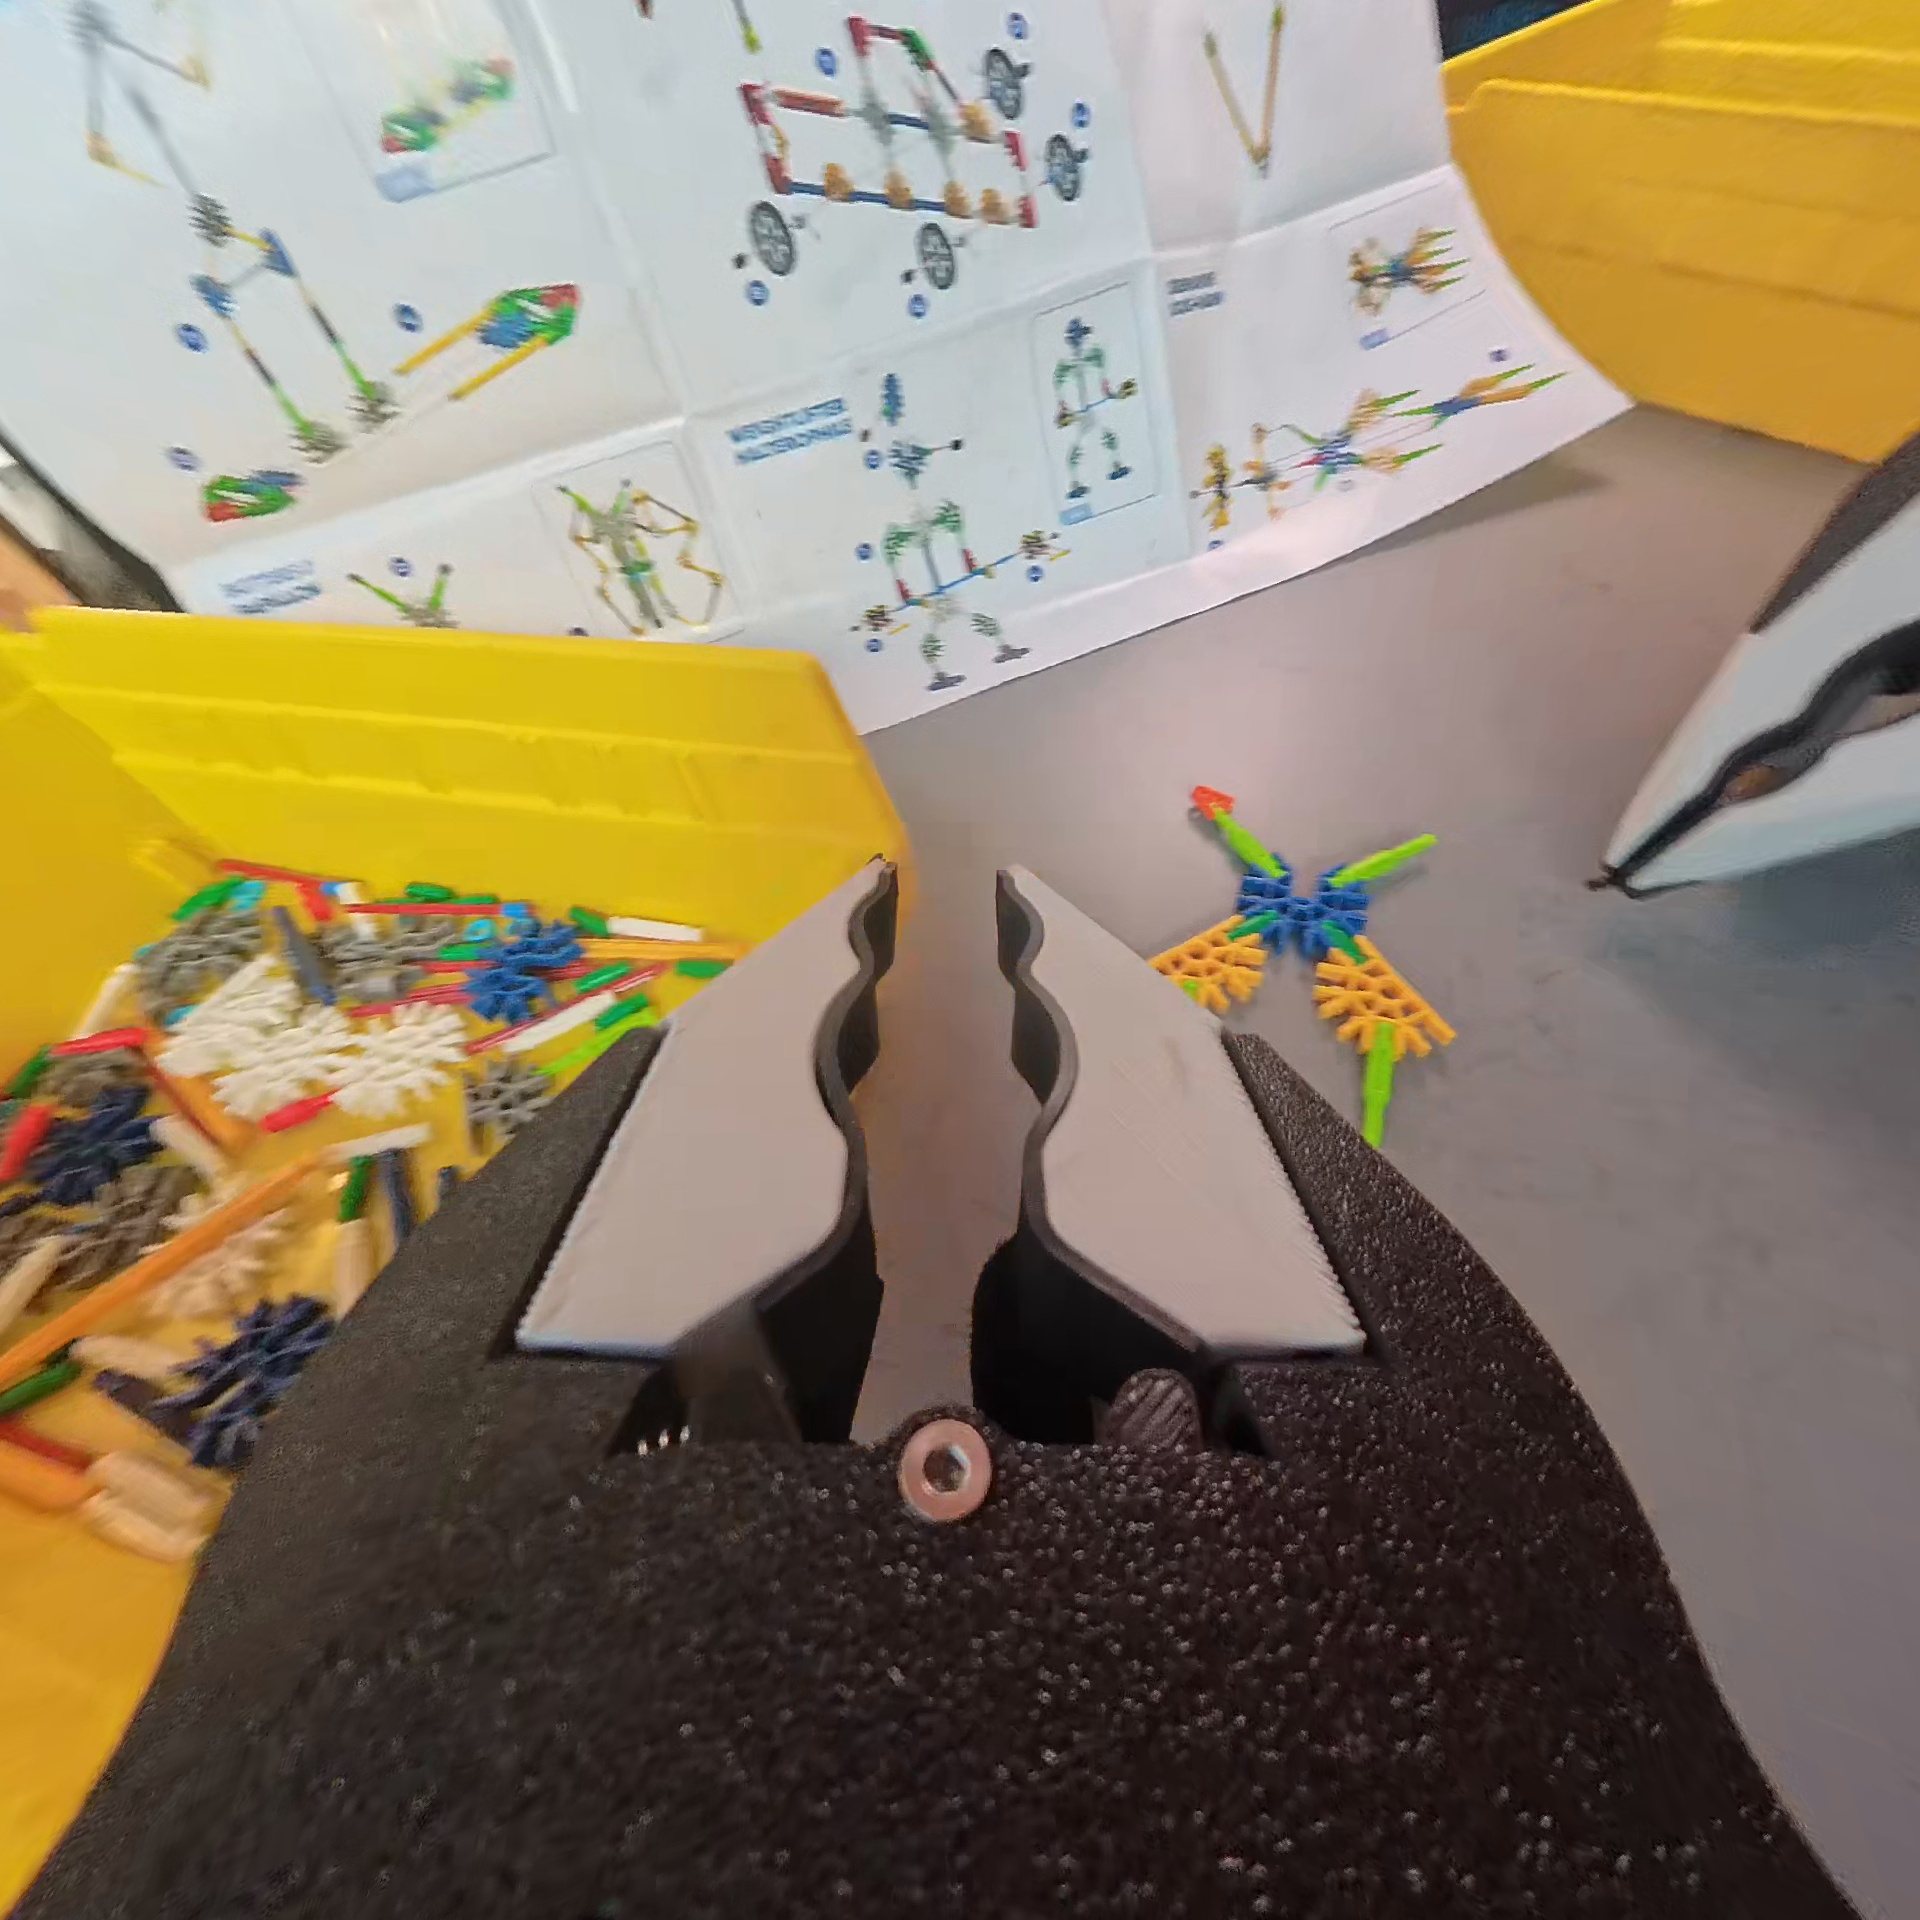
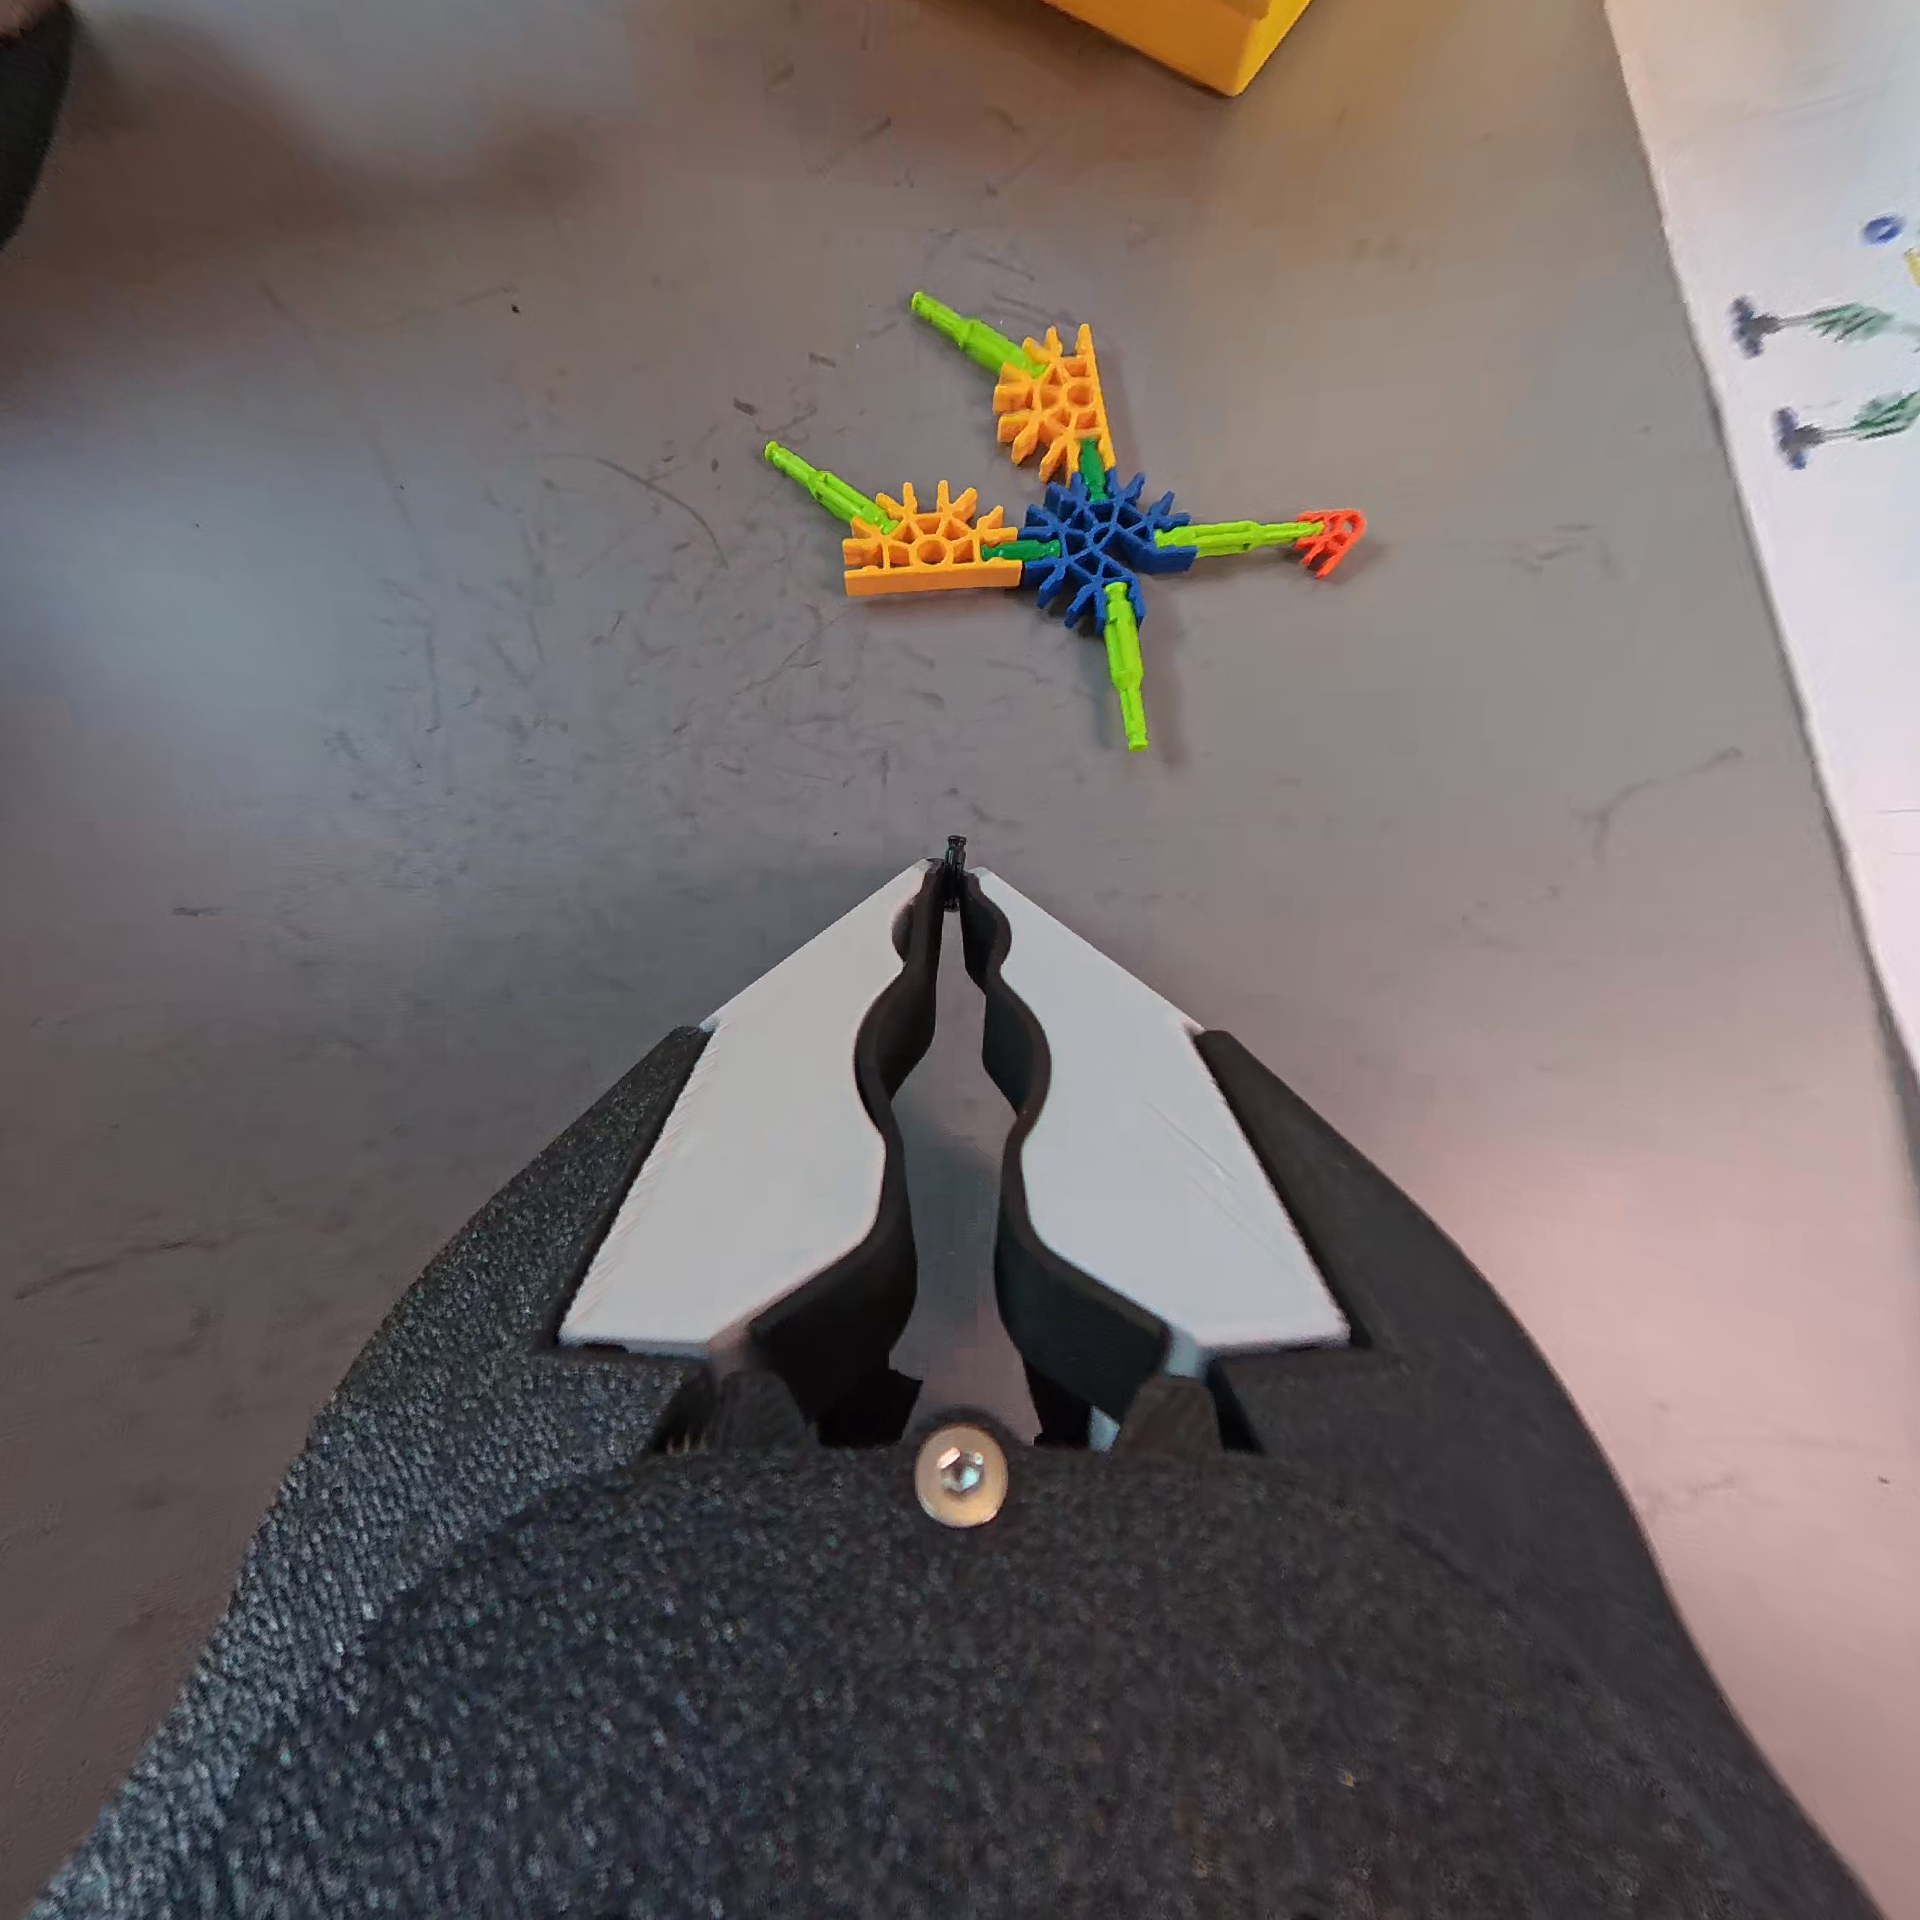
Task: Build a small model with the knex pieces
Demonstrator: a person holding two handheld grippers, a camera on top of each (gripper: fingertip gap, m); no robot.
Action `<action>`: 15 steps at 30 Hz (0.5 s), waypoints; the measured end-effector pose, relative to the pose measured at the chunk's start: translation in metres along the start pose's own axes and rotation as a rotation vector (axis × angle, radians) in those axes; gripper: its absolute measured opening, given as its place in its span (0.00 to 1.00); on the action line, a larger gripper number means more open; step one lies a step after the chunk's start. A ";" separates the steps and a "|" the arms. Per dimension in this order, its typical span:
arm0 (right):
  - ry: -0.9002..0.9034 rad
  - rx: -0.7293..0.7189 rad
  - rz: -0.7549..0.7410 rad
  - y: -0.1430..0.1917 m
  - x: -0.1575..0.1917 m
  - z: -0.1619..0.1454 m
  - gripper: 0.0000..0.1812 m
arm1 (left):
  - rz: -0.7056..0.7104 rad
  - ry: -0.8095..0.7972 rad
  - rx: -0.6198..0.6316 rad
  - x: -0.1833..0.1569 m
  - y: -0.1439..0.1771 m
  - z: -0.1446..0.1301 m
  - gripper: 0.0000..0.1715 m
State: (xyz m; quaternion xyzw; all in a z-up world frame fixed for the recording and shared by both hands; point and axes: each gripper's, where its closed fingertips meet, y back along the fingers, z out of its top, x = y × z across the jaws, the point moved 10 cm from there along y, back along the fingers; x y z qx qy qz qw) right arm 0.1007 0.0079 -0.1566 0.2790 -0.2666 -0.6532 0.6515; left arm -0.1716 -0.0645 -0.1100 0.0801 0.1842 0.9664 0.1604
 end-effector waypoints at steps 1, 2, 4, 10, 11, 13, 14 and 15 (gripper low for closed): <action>0.002 -0.068 -0.021 0.009 -0.005 0.003 0.00 | -0.076 0.020 0.018 -0.006 -0.003 -0.002 0.12; 0.014 -0.157 -0.080 0.023 -0.011 0.009 0.00 | -0.153 0.036 0.054 -0.011 -0.007 -0.005 0.12; 0.038 -0.323 -0.264 0.064 -0.027 0.020 0.00 | -0.289 0.051 0.126 -0.021 -0.014 -0.010 0.13; -0.166 -0.454 -0.944 0.203 -0.079 -0.017 0.00 | -0.472 -0.065 0.290 -0.052 -0.026 -0.025 0.13; -0.213 -0.412 -1.024 0.217 -0.087 -0.032 0.00 | -0.472 -0.083 0.311 -0.056 -0.028 -0.027 0.12; -0.308 -0.302 -1.142 0.233 -0.104 -0.064 0.01 | -0.479 -0.110 0.350 -0.063 -0.034 -0.033 0.12; -0.351 -0.247 -1.171 0.237 -0.111 -0.080 0.01 | -0.480 -0.121 0.362 -0.066 -0.036 -0.035 0.12; -0.394 -0.188 -1.182 0.239 -0.118 -0.094 0.01 | -0.482 -0.133 0.375 -0.068 -0.037 -0.037 0.12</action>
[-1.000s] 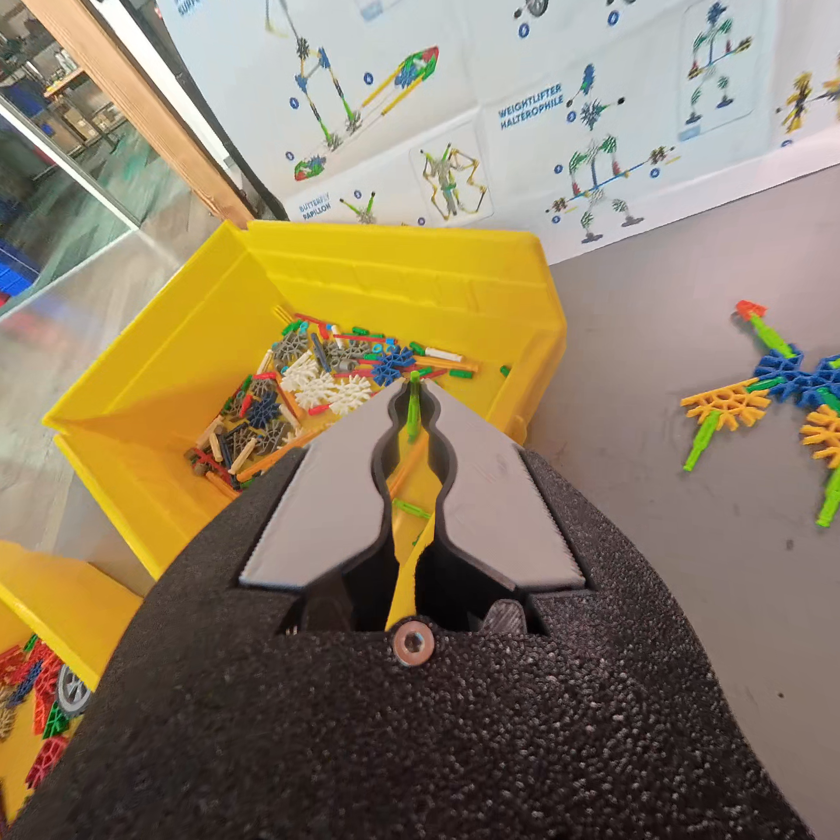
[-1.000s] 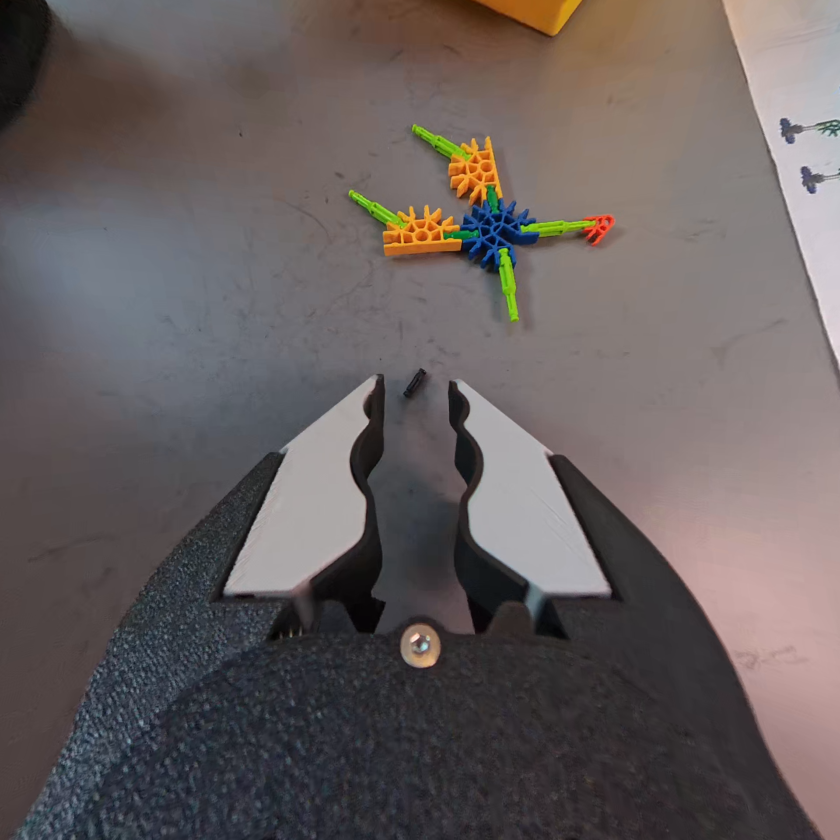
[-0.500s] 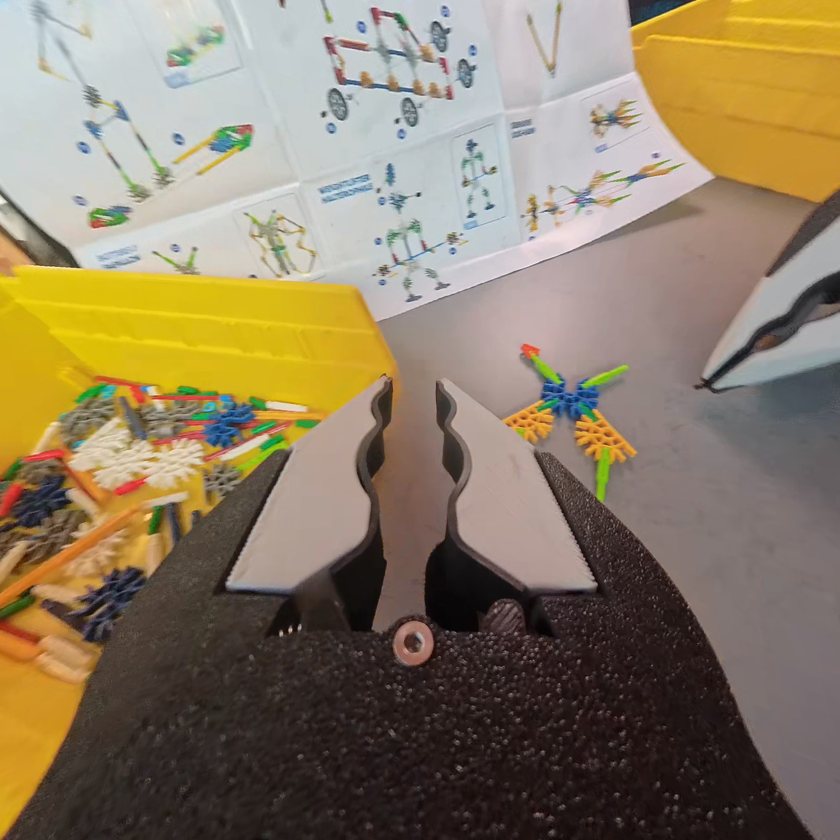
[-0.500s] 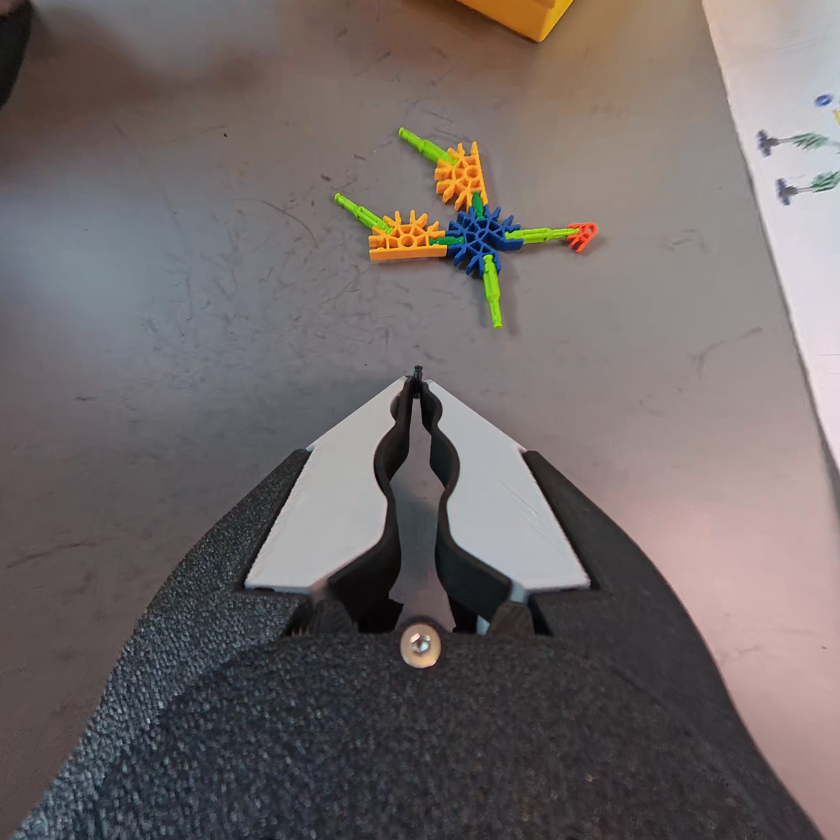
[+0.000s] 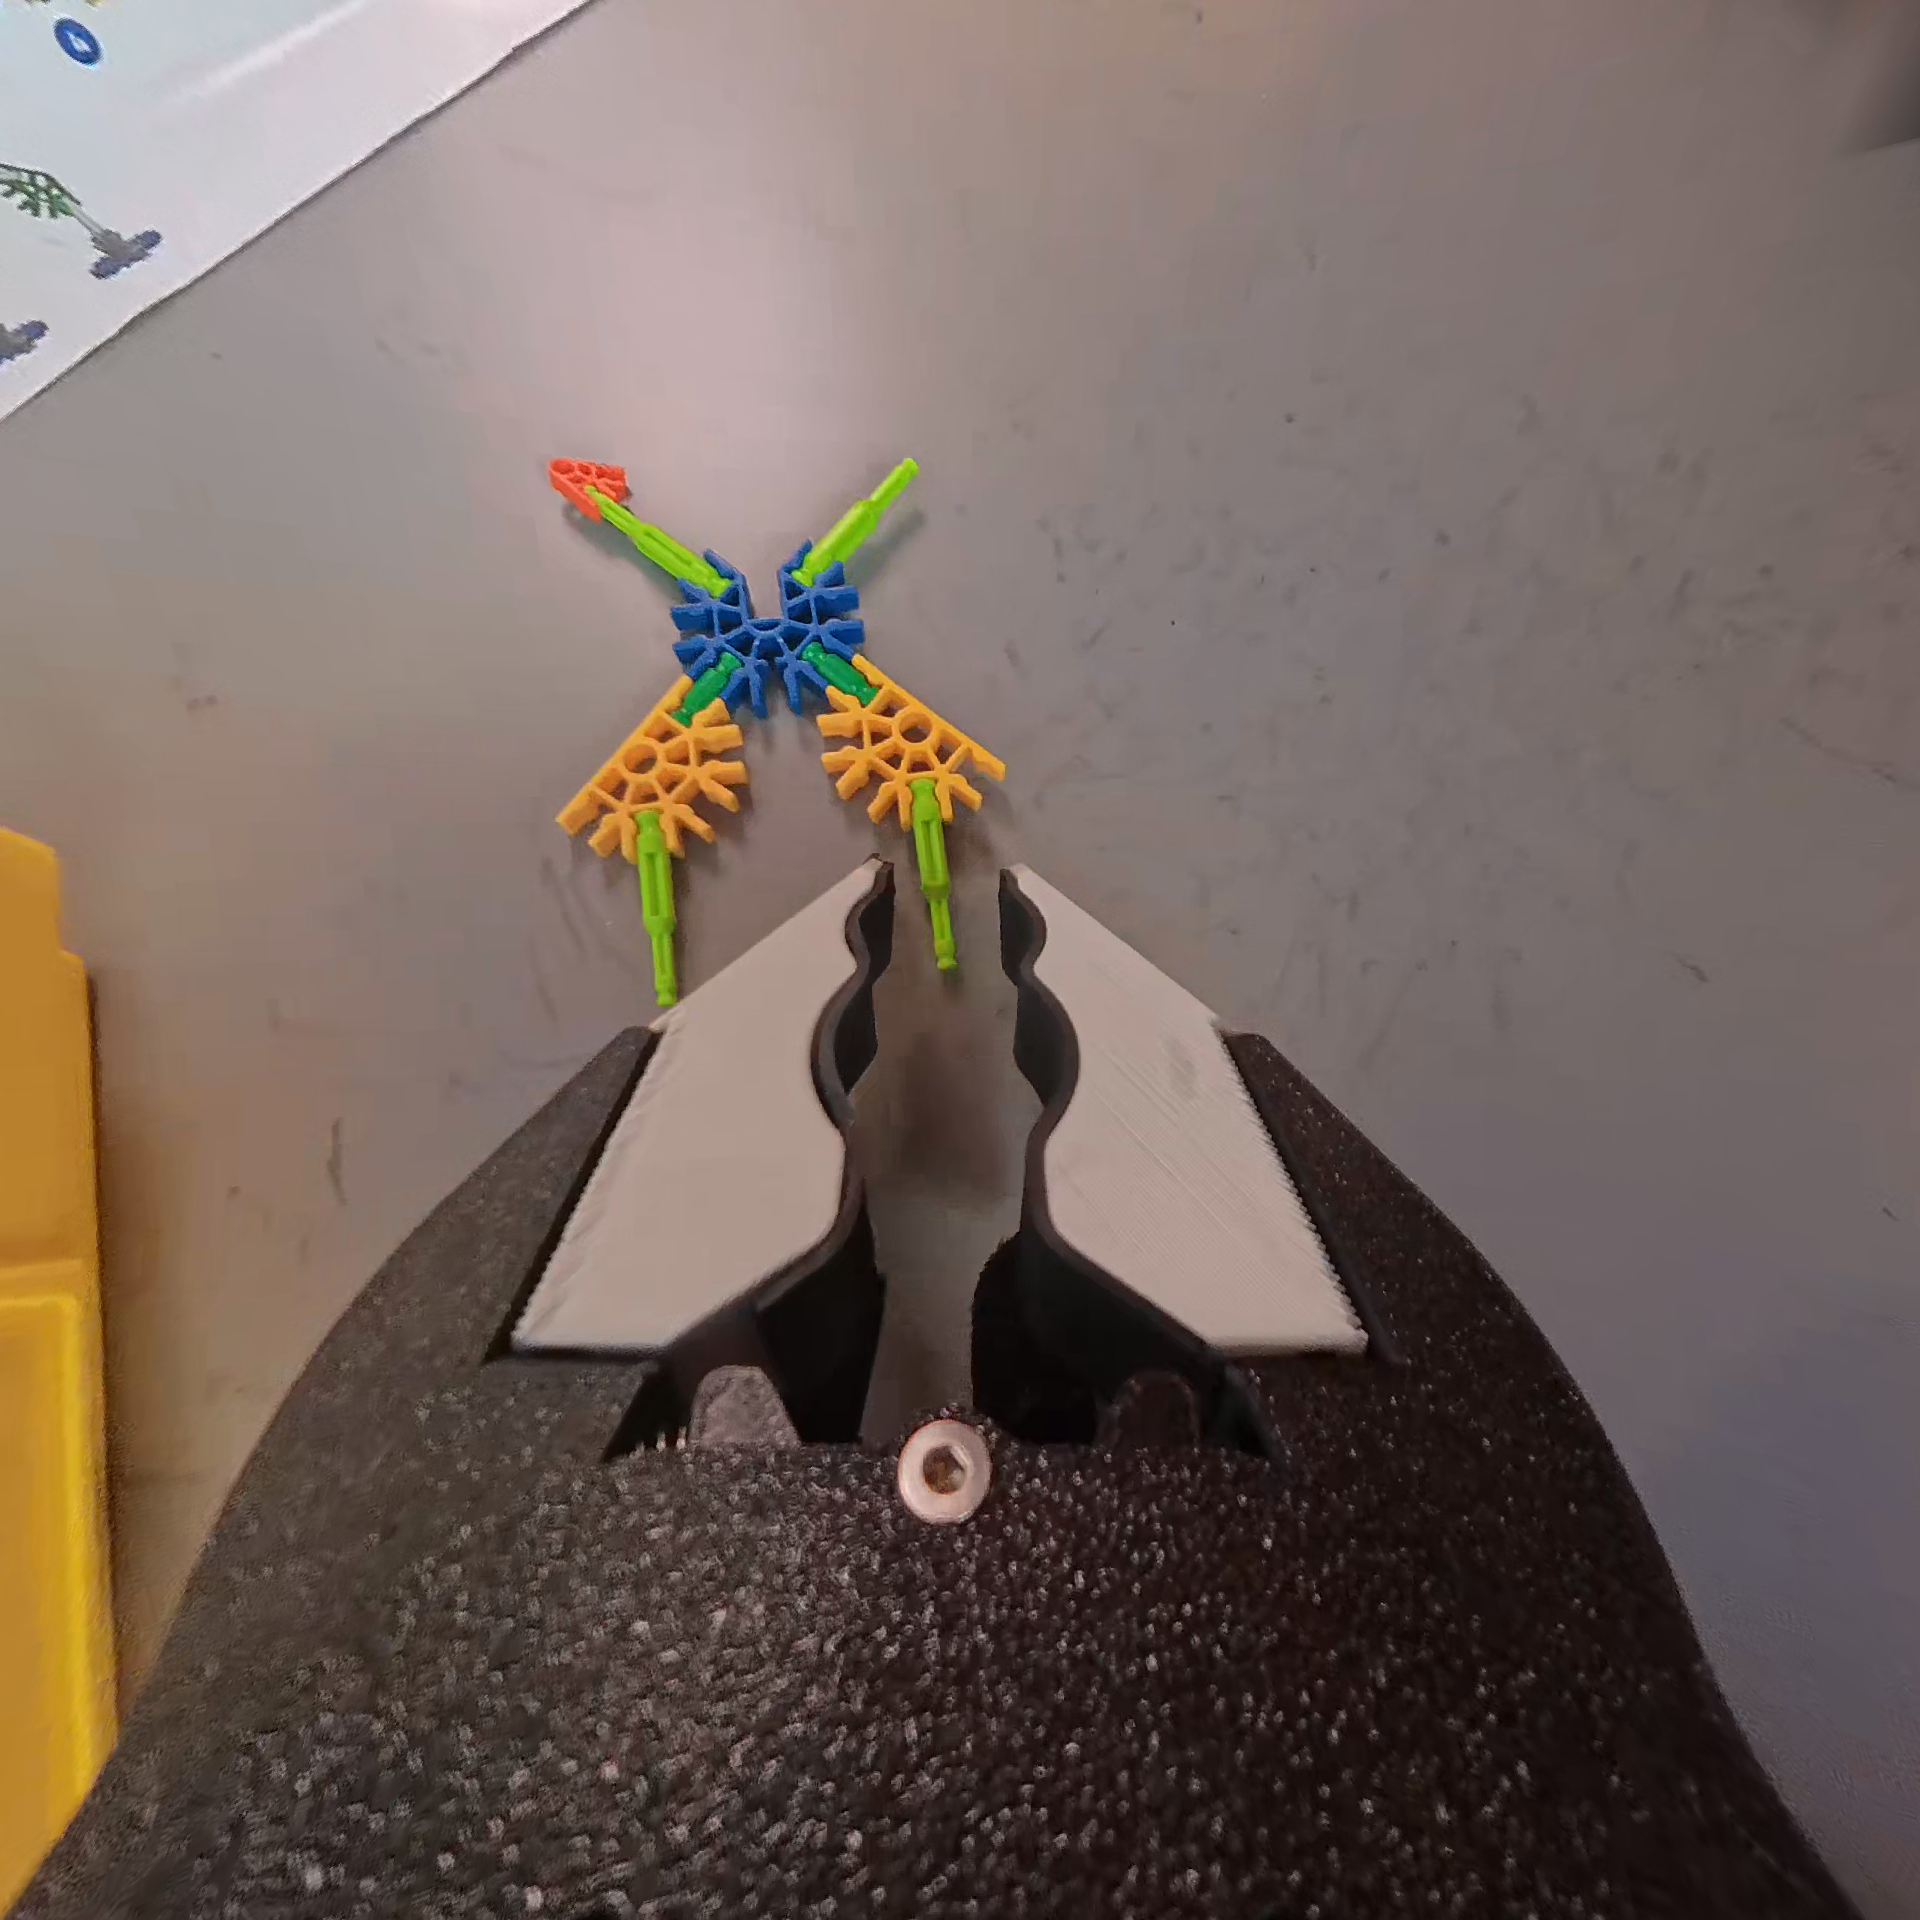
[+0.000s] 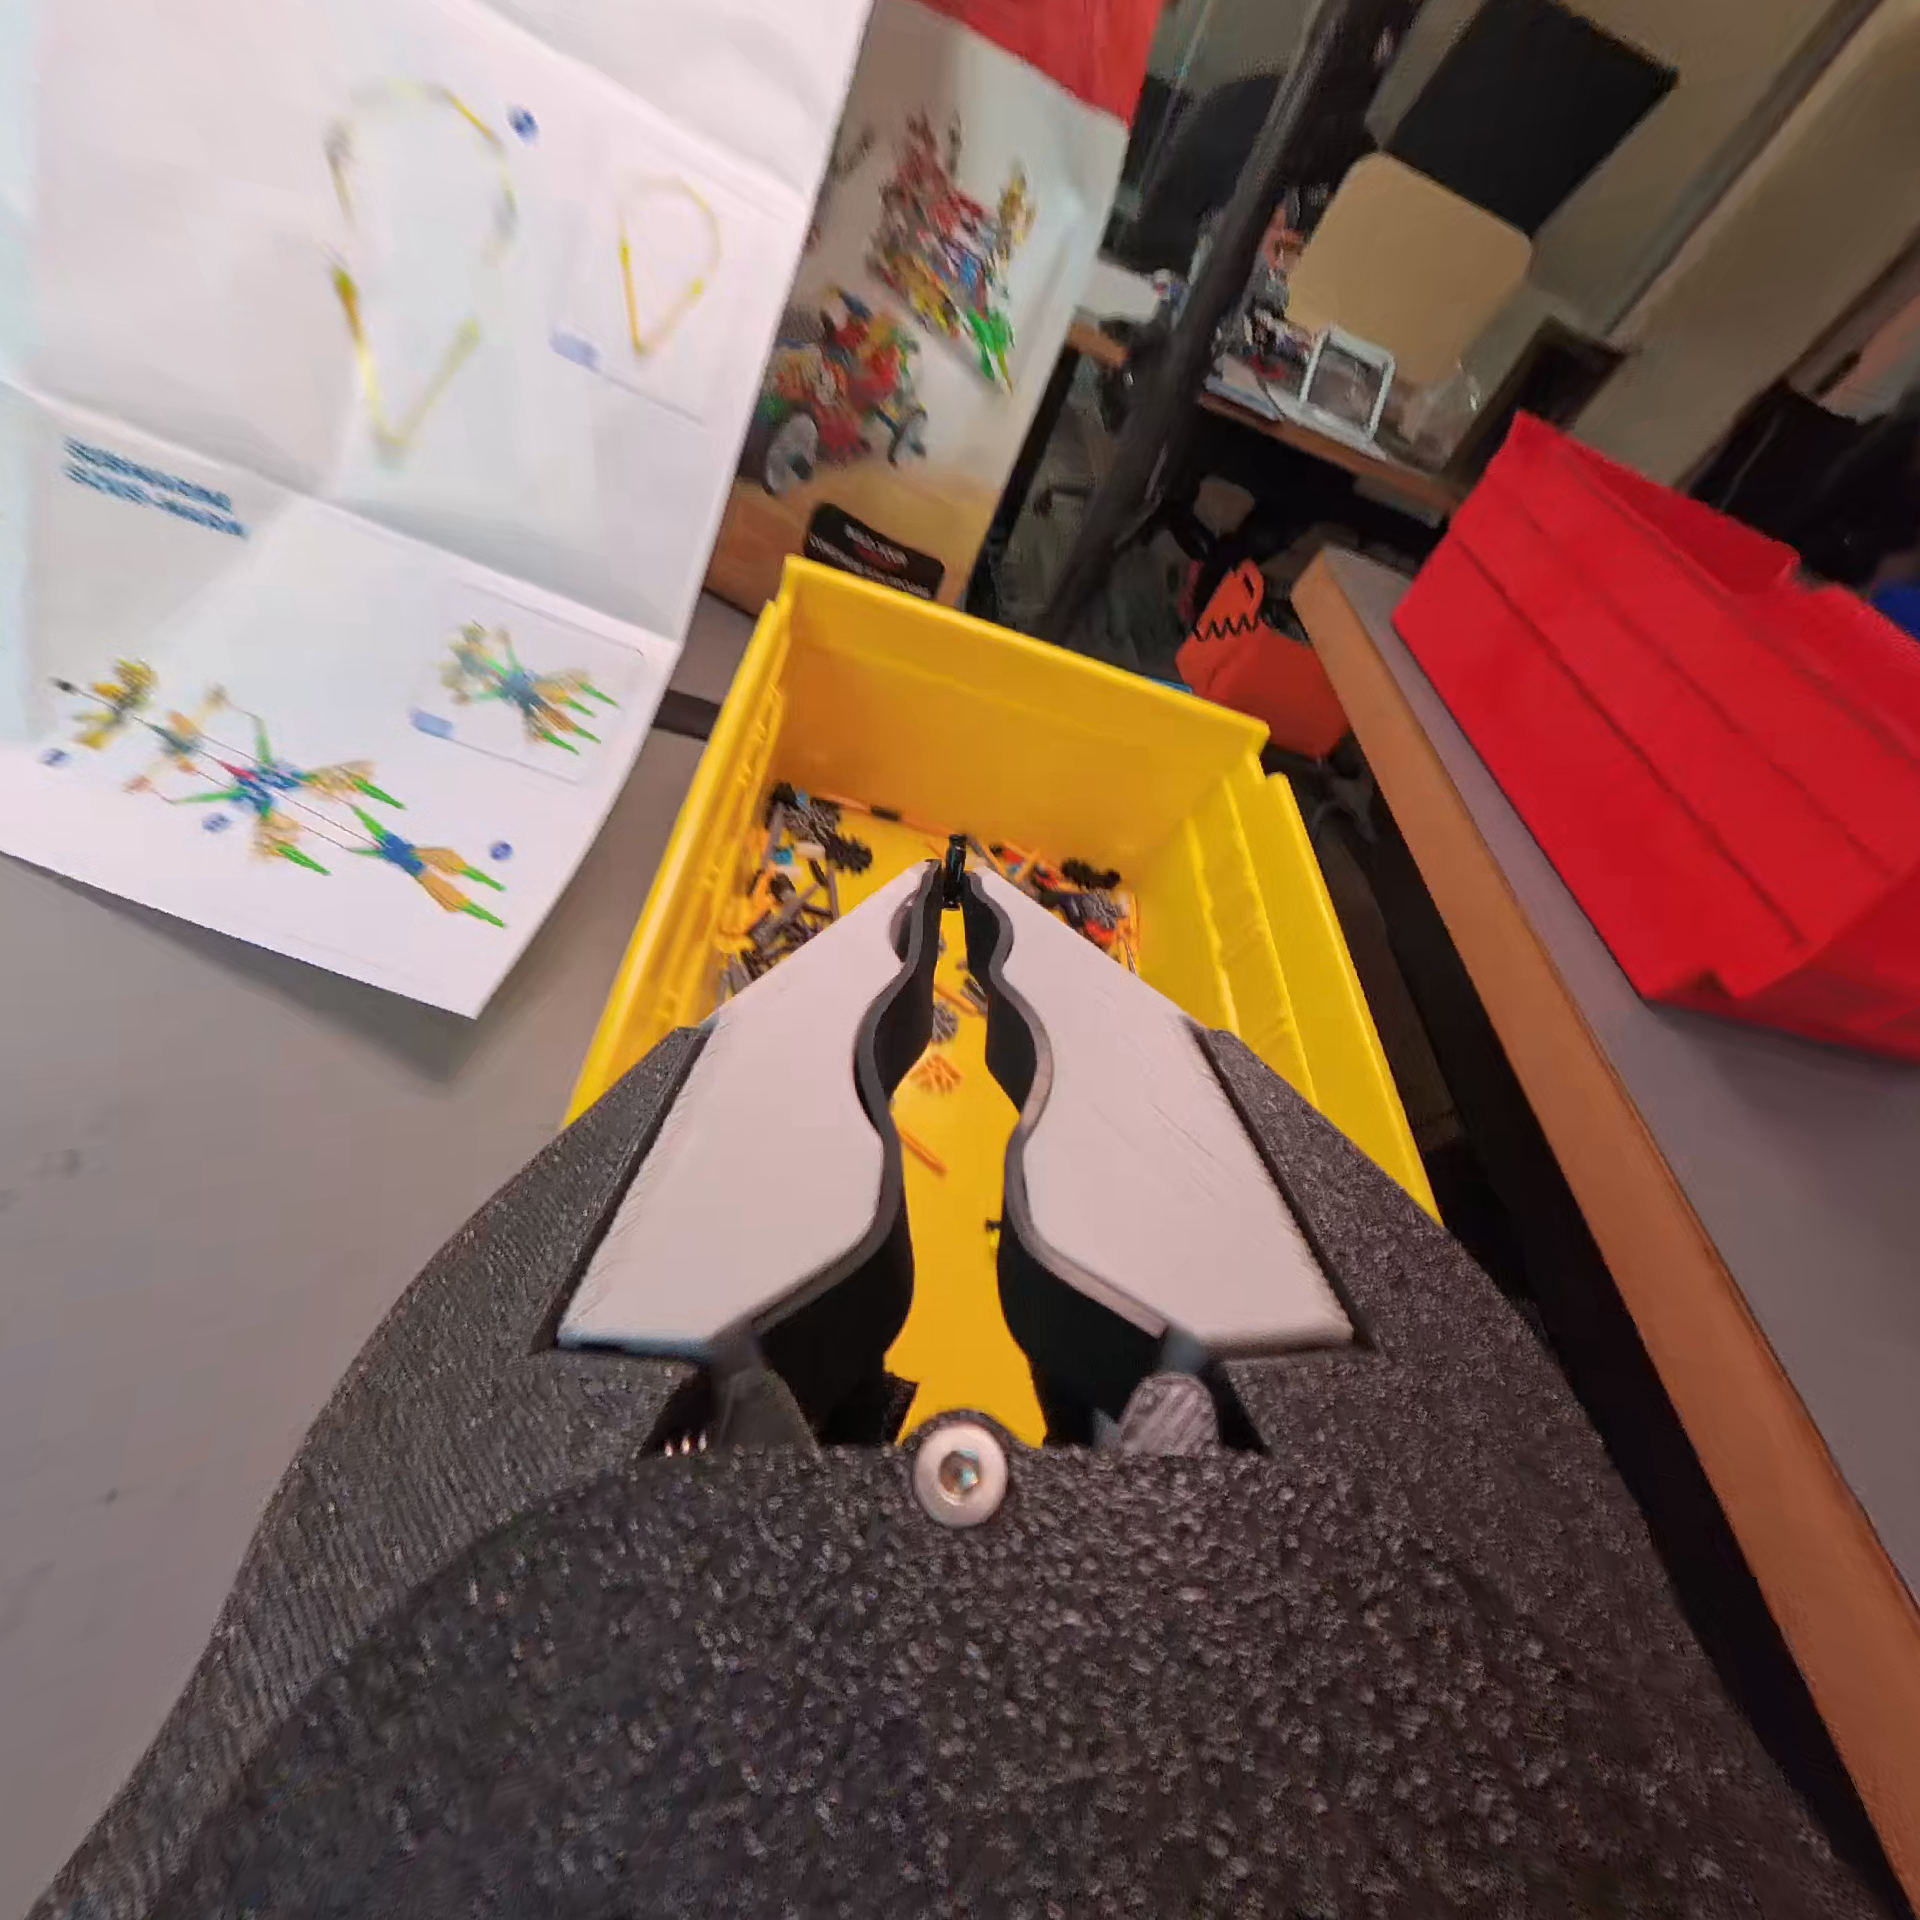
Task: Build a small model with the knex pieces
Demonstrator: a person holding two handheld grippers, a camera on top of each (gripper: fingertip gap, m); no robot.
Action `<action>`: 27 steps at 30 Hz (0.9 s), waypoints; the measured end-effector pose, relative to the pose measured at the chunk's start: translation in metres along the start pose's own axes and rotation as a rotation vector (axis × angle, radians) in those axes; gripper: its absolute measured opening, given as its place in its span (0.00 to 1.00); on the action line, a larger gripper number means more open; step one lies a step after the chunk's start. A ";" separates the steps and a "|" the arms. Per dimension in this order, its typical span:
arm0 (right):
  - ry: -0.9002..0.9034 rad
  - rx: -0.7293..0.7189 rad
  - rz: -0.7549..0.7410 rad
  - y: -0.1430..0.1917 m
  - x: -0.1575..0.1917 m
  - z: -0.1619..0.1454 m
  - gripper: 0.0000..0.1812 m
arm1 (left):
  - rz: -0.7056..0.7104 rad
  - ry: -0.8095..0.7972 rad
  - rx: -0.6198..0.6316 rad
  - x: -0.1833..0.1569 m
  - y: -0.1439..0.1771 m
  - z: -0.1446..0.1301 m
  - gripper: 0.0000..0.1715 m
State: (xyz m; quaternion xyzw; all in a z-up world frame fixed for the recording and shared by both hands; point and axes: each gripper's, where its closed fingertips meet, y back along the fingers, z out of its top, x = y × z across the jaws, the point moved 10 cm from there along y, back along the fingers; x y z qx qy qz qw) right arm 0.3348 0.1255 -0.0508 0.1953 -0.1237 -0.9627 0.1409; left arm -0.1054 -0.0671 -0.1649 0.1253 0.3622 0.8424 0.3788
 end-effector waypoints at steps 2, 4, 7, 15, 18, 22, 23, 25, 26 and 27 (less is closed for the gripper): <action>-0.001 0.079 -0.035 -0.011 -0.012 -0.019 0.01 | 0.010 -0.013 0.005 -0.002 -0.002 0.000 0.10; -0.004 0.115 -0.057 -0.018 -0.017 -0.029 0.05 | 0.012 -0.018 0.011 -0.002 -0.002 0.000 0.07; 0.007 0.043 -0.081 -0.014 -0.013 -0.021 0.12 | -0.005 -0.035 0.013 -0.004 -0.002 -0.001 0.03; 0.378 -0.420 0.403 0.054 0.116 0.054 0.06 | -0.209 -0.175 0.022 -0.023 0.000 -0.004 0.03; 0.448 -0.252 0.843 0.046 0.183 0.032 0.06 | -0.289 -0.235 0.024 -0.036 0.000 -0.004 0.03; 0.449 0.047 1.286 0.036 0.235 -0.008 0.09 | -0.335 -0.314 0.027 -0.047 0.001 -0.005 0.03; 0.472 0.103 1.342 0.034 0.243 -0.016 0.12 | -0.342 -0.333 0.021 -0.049 0.002 -0.005 0.03; 0.500 0.155 1.374 0.029 0.253 -0.027 0.18 | -0.349 -0.368 0.010 -0.053 0.004 -0.004 0.03; 0.507 0.168 1.385 0.028 0.256 -0.031 0.19 | -0.346 -0.386 0.005 -0.055 0.005 -0.003 0.03; 0.511 0.179 1.411 0.027 0.259 -0.032 0.18 | -0.344 -0.403 0.001 -0.056 0.006 -0.003 0.03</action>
